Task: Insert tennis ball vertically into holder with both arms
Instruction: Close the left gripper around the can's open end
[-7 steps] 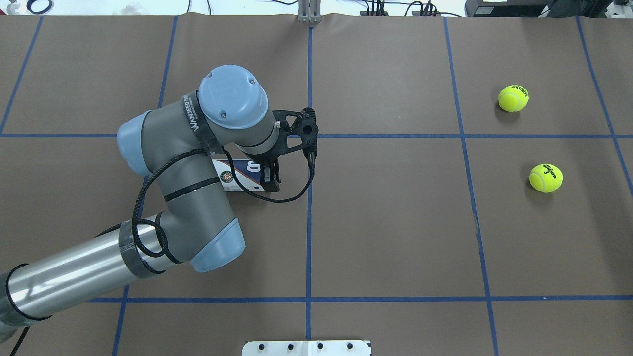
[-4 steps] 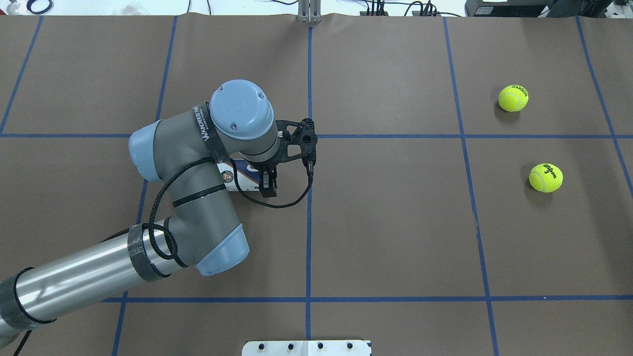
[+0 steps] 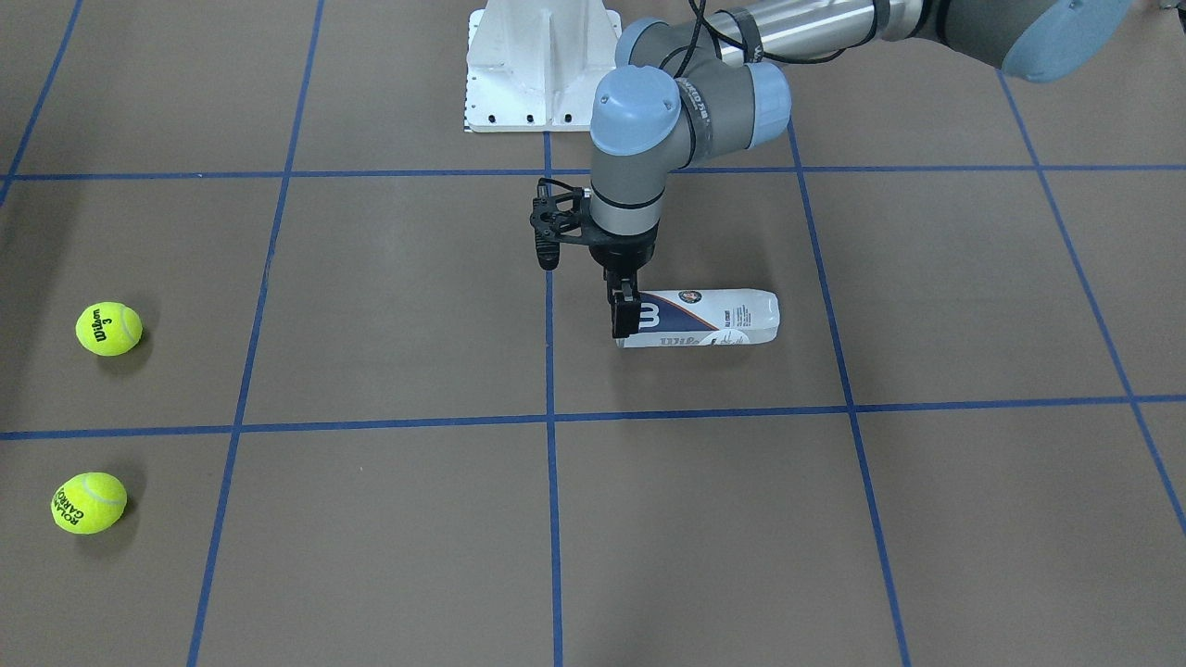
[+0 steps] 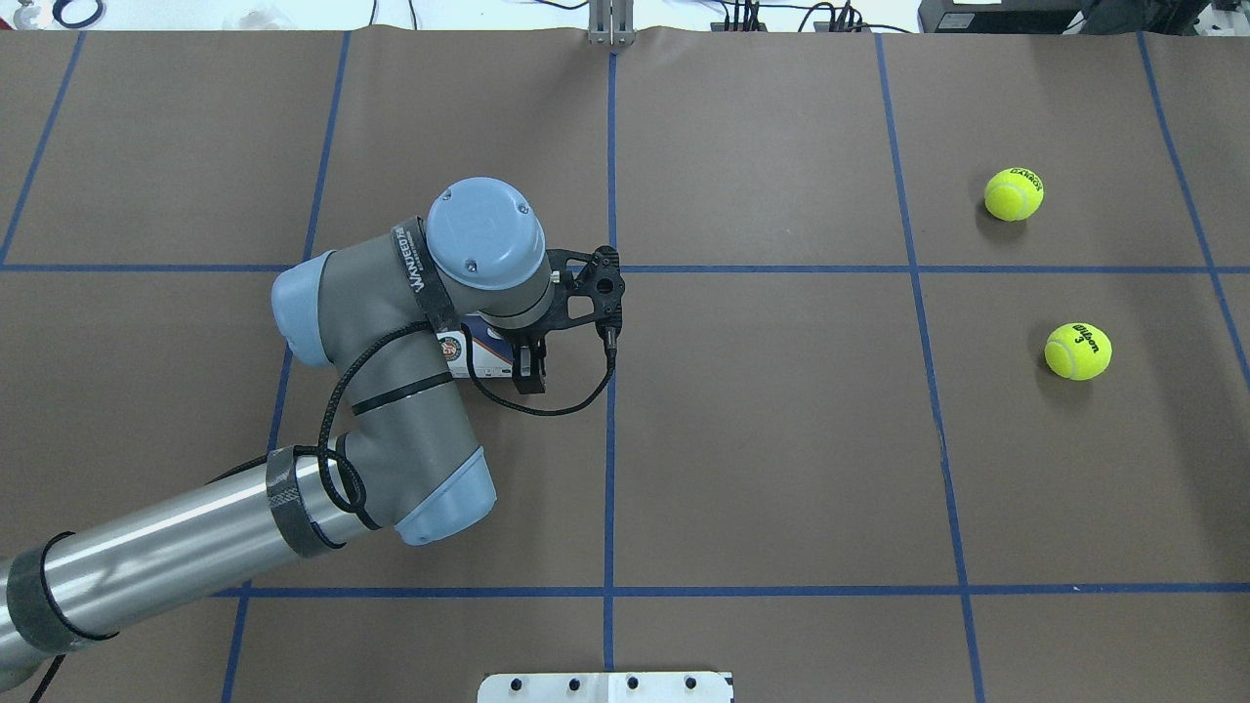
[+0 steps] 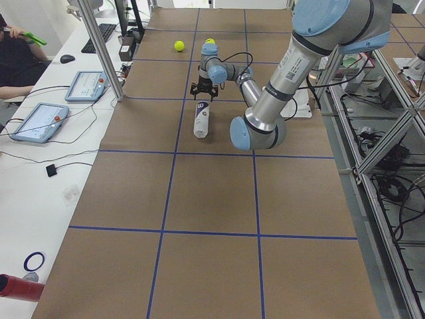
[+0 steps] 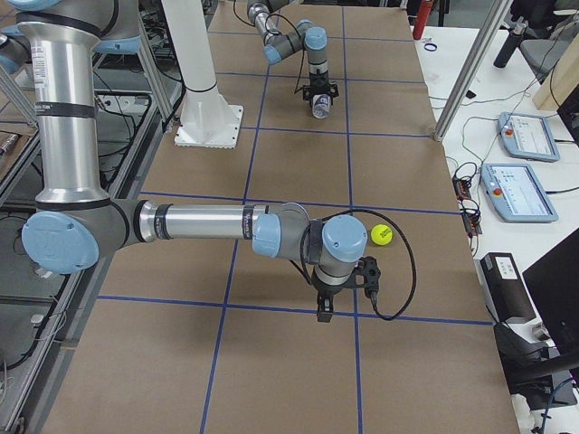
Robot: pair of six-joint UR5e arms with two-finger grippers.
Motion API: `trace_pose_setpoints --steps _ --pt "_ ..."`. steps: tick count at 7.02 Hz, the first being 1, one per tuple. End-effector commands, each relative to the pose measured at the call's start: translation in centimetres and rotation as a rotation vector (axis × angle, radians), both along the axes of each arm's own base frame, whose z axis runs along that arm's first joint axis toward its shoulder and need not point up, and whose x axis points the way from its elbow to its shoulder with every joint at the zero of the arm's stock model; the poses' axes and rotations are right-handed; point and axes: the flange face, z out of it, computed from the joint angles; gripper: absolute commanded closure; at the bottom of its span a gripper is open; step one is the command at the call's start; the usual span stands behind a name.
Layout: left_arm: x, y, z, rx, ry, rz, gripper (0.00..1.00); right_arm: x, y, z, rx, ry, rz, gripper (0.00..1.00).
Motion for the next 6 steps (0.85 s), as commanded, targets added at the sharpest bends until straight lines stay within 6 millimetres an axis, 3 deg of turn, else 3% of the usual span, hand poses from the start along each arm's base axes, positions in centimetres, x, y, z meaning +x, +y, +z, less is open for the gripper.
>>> trace_pose_setpoints --steps 1,6 --pt "0.7 -0.1 0.8 -0.007 -0.013 0.002 0.01 0.0 0.0 0.1 -0.001 0.000 -0.001 0.01" --pt "2.5 0.7 1.8 0.010 -0.029 0.003 0.01 0.0 0.0 0.2 -0.004 -0.001 0.000 0.01"
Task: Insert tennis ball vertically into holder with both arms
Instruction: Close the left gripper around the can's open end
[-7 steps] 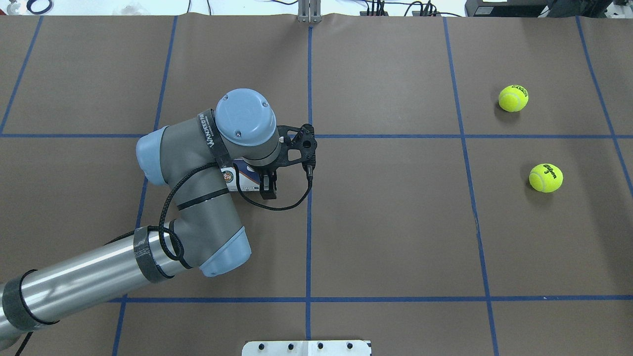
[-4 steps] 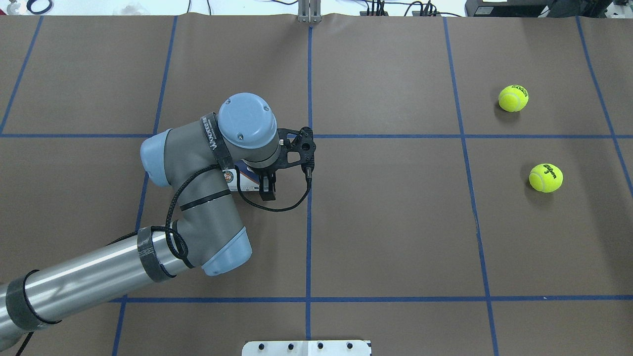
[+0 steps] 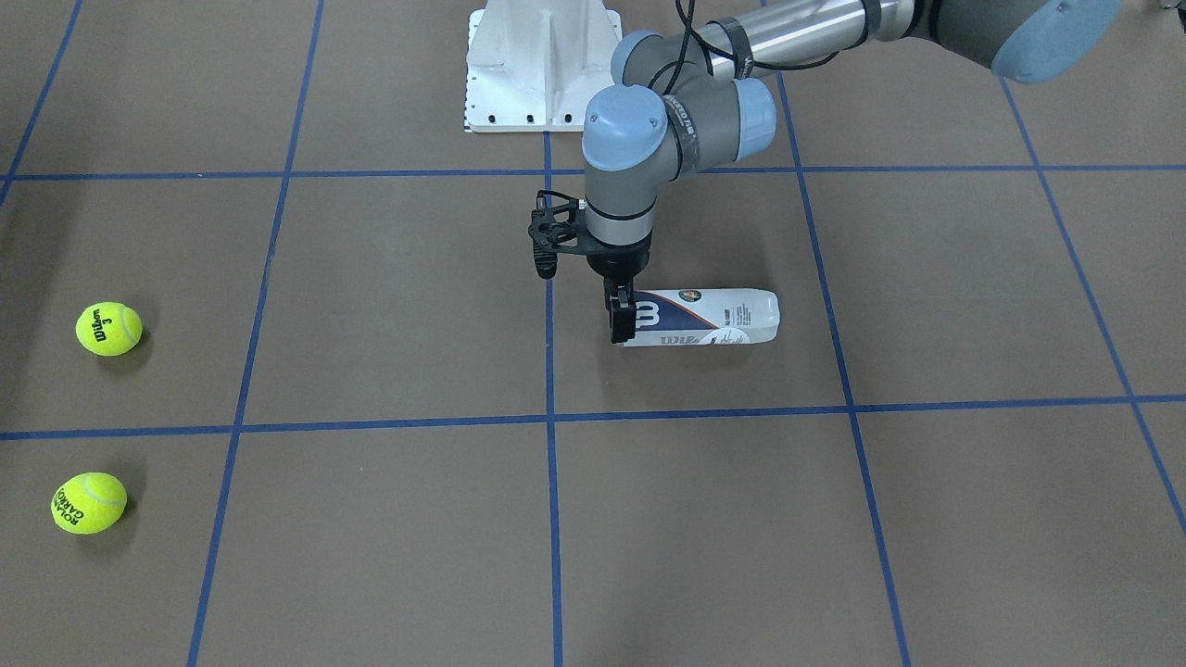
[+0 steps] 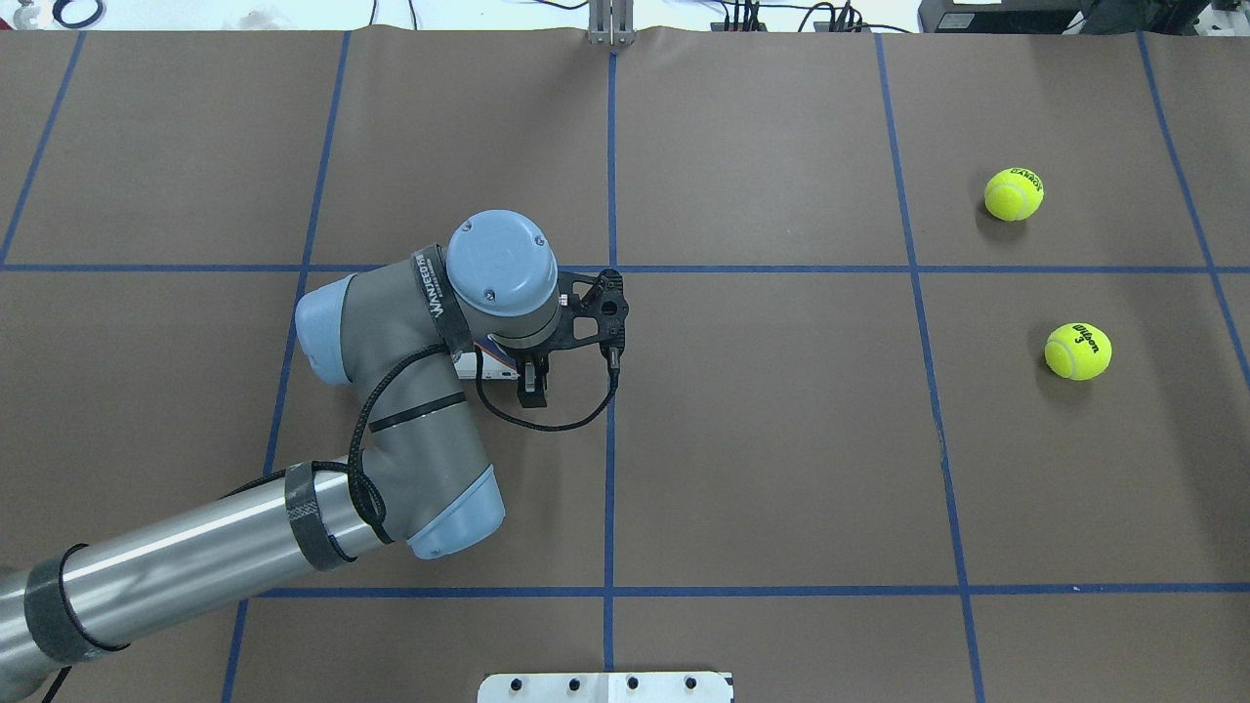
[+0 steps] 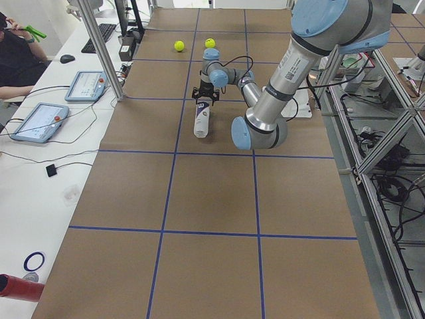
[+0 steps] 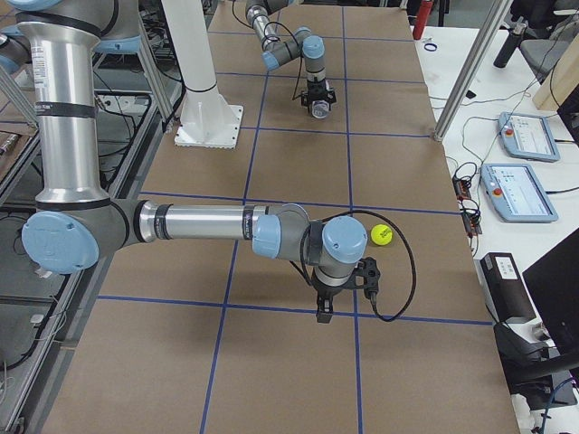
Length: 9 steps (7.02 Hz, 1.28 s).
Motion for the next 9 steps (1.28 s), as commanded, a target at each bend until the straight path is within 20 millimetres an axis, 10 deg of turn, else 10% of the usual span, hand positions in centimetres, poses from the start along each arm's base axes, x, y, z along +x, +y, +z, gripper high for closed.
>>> trace_pose_setpoints --steps 1,5,9 --pt "0.3 0.0 0.3 0.003 -0.002 0.002 0.01 0.0 0.0 0.0 -0.001 0.001 0.001 0.01" --pt "0.3 -0.2 0.5 0.000 -0.006 0.000 0.18 0.0 -0.1 -0.1 0.002 0.001 0.001 0.00" --pt "-1.0 -0.8 -2.6 0.021 0.041 -0.029 0.79 0.0 -0.6 -0.8 0.016 0.000 0.001 0.01"
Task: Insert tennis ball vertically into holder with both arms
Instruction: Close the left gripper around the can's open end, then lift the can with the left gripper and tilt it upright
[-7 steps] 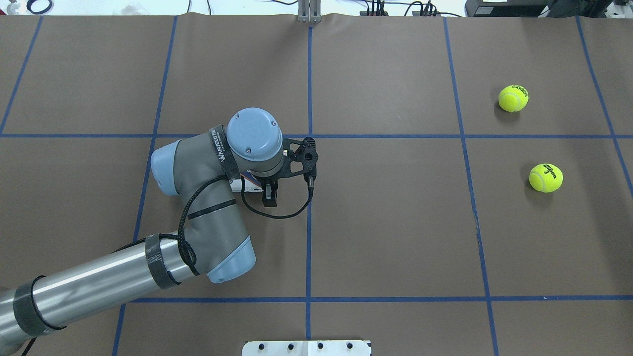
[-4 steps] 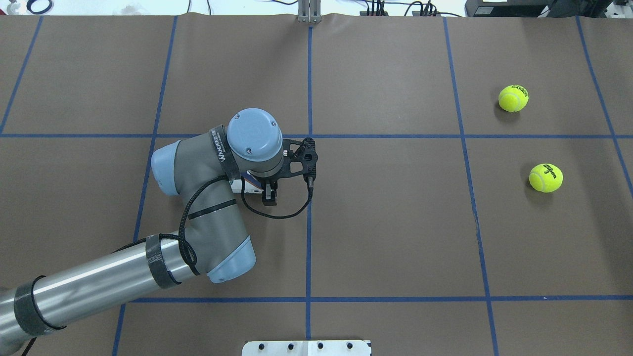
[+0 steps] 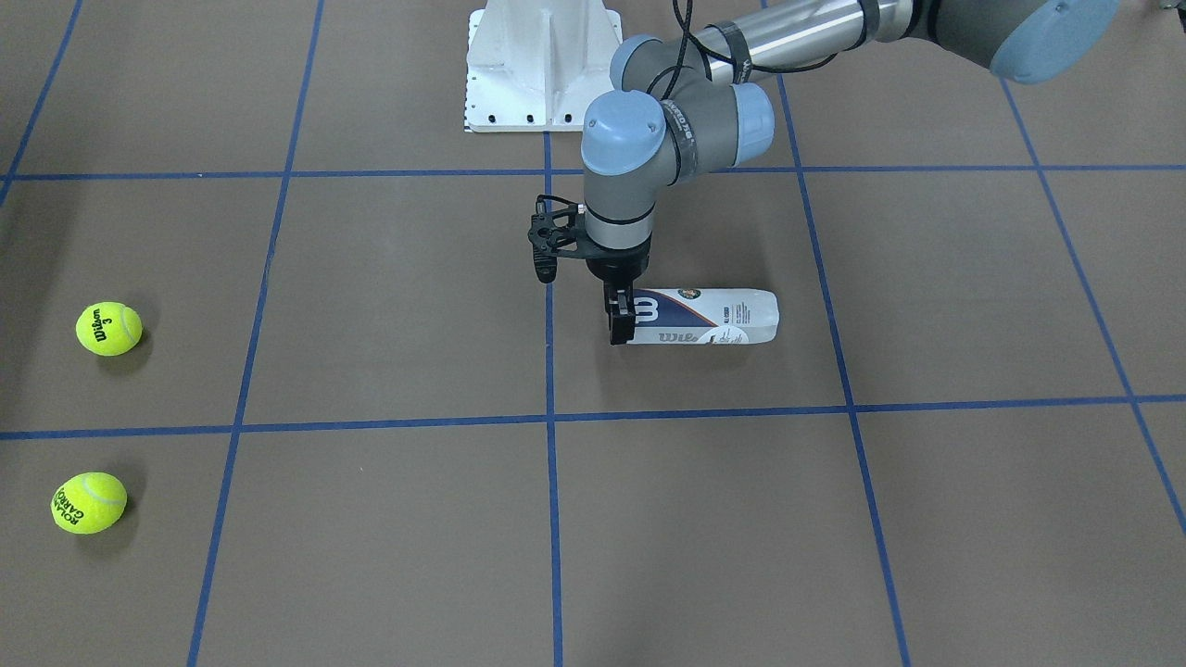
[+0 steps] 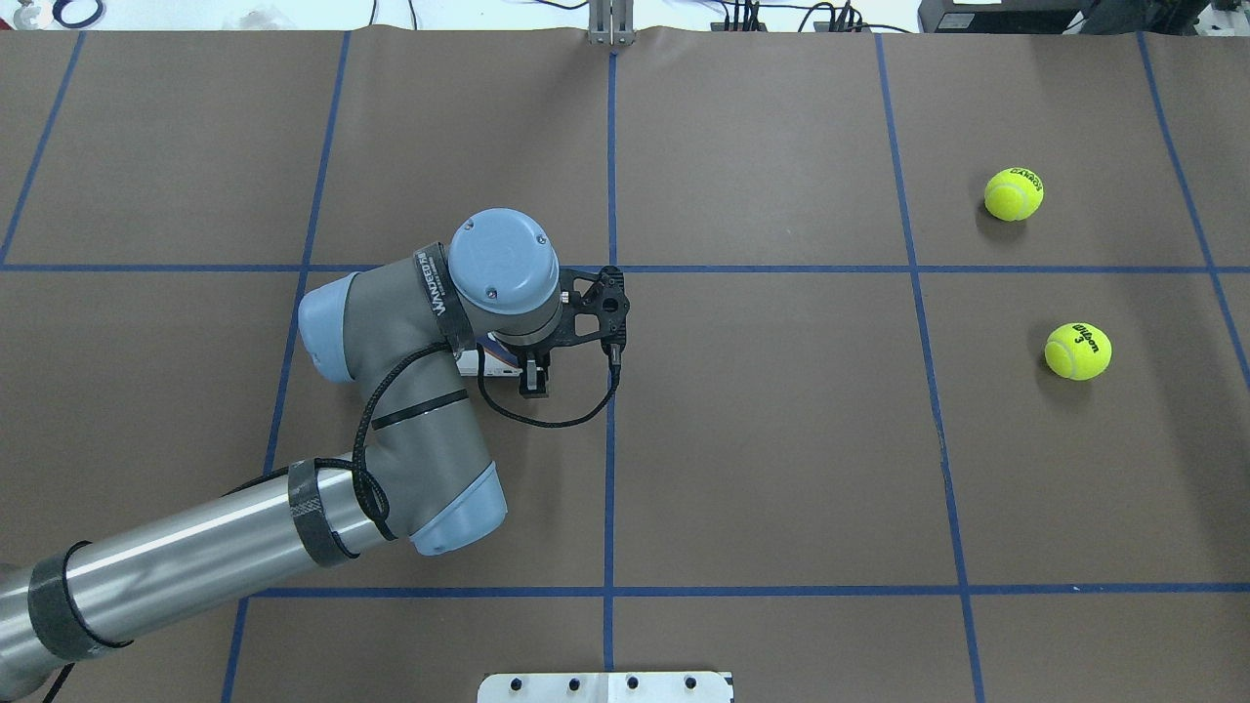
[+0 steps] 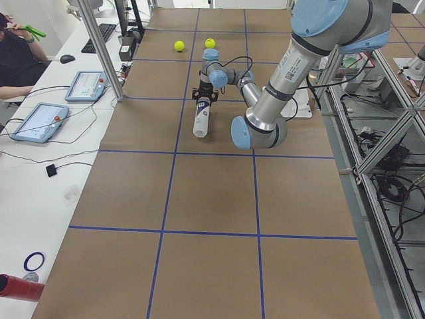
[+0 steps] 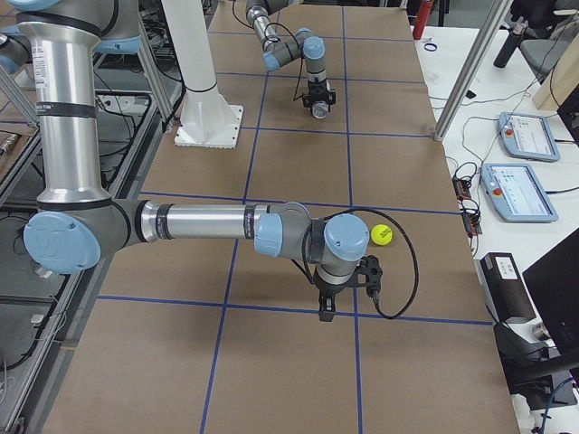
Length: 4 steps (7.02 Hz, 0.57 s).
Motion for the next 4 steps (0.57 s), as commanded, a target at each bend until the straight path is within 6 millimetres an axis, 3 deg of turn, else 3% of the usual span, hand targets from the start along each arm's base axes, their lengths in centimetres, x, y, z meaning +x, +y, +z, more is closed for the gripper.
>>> trace_pose_setpoints --steps 1,2,4 --pt "-2.8 -0.8 -5.7 0.012 0.106 -0.068 0.79 0.0 -0.2 -0.5 0.011 0.000 0.000 0.01" --pt "-4.4 -0.6 -8.3 0.006 0.203 -0.120 0.79 0.0 -0.3 -0.6 0.012 0.000 0.000 0.01" --pt "-5.9 -0.6 -11.7 -0.063 0.499 -0.257 0.79 0.0 -0.4 -1.0 0.019 0.001 0.001 0.01"
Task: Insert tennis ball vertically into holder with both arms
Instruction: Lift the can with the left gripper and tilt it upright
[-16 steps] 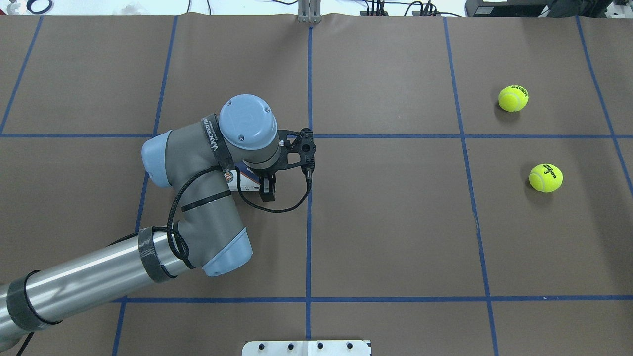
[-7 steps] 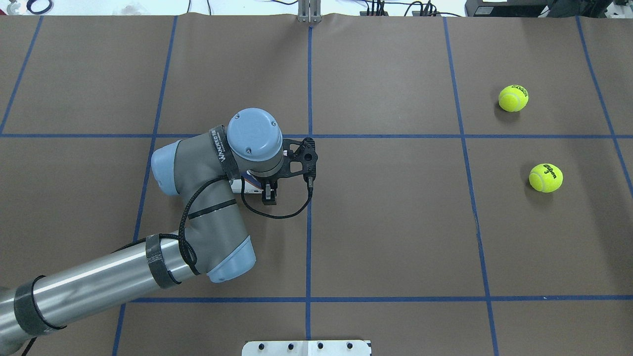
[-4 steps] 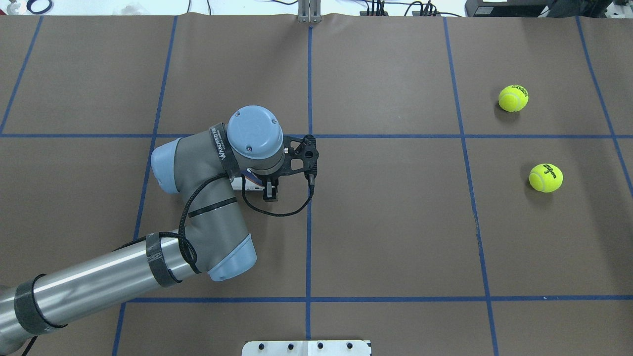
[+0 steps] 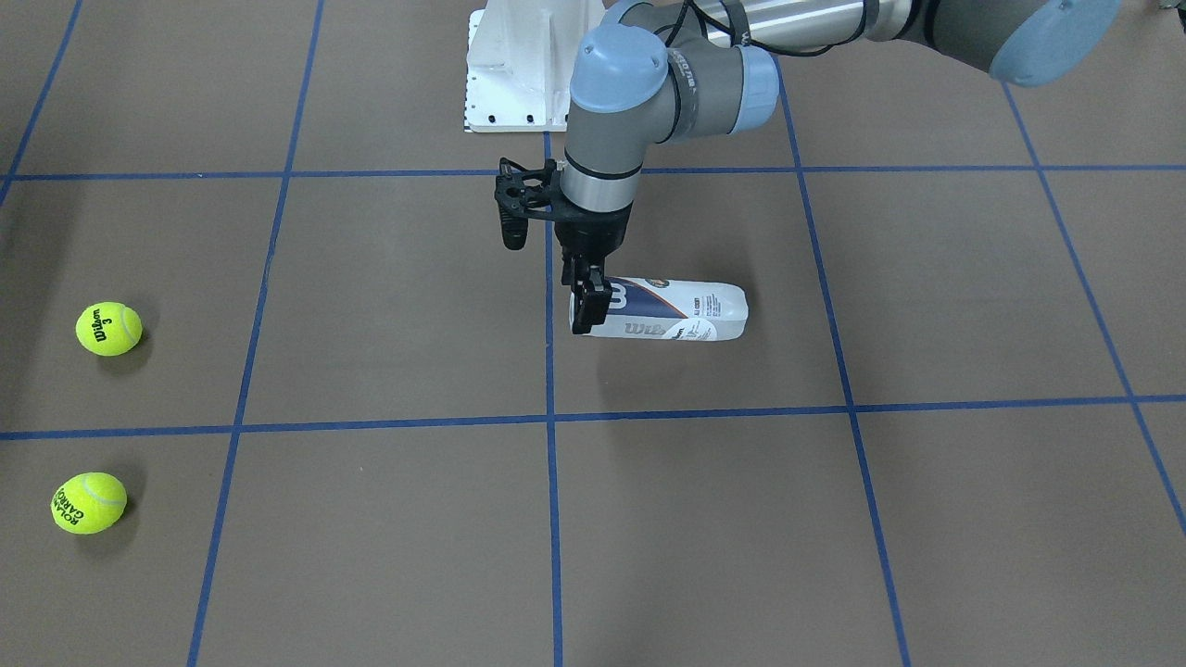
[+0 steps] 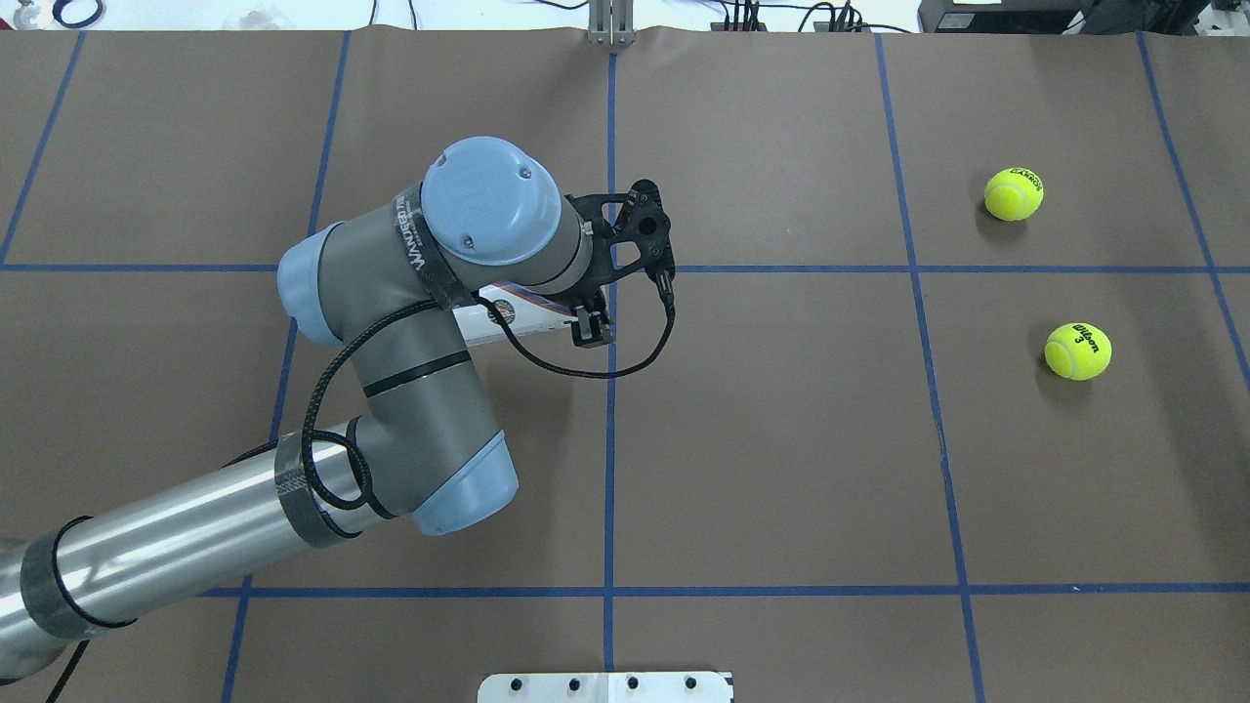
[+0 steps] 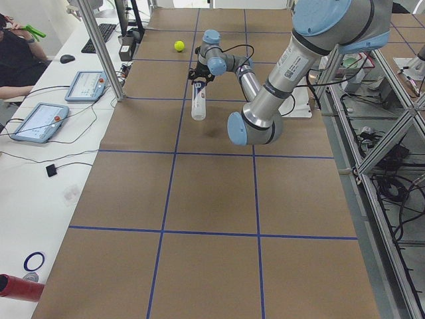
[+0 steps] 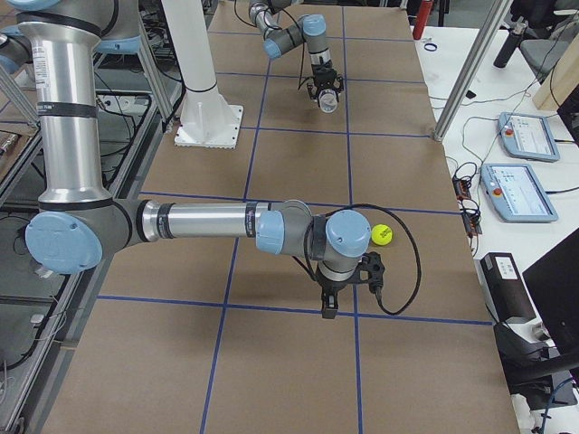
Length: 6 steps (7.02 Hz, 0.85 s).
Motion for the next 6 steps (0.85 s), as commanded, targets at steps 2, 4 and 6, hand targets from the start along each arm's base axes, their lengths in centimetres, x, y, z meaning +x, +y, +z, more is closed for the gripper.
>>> trace_pose_setpoints --steps 2,4,6 --pt "-3.5 0.4 -4.3 -0.040 0.530 -0.205 0.78 0.0 -0.1 -0.6 0.011 0.000 0.001 0.01" --pt "-5.8 0.7 -2.6 -0.045 0.760 -0.296 0.78 0.0 -0.2 -0.8 0.016 0.001 0.001 0.01" --pt "-5.9 0.5 4.3 -0.016 0.876 -0.325 0.78 0.0 -0.3 -0.9 0.017 0.001 0.001 0.01"
